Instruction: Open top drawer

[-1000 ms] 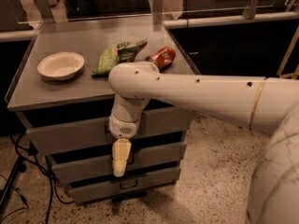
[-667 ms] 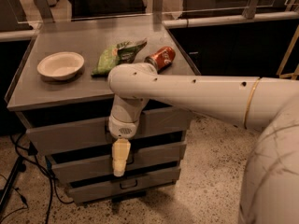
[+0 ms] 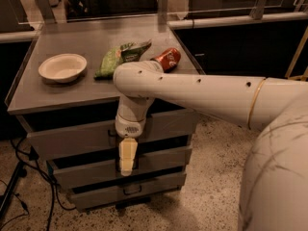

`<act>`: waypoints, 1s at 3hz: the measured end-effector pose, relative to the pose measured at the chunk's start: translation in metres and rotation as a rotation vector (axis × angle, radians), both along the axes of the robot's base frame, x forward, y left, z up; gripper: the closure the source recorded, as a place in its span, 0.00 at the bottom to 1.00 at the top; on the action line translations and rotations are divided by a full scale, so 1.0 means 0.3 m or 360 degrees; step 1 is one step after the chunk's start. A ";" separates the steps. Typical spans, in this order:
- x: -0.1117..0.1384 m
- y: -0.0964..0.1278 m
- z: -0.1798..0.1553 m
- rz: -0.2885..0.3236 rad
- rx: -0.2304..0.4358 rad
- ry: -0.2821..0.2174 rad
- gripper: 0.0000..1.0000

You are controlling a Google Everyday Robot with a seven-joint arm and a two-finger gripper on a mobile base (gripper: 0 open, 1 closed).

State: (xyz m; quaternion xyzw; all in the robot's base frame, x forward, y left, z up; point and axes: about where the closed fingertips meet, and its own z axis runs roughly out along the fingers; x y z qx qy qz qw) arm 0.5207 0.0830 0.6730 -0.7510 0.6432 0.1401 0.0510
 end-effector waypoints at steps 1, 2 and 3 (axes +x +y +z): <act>-0.034 0.026 -0.060 0.0022 -0.0026 0.0069 0.00; -0.062 0.044 -0.097 0.0034 -0.0014 0.0116 0.00; -0.062 0.044 -0.093 0.0034 -0.0014 0.0116 0.00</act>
Offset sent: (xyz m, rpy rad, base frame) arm -0.0290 0.0204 -0.0439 0.0056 0.1105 0.0288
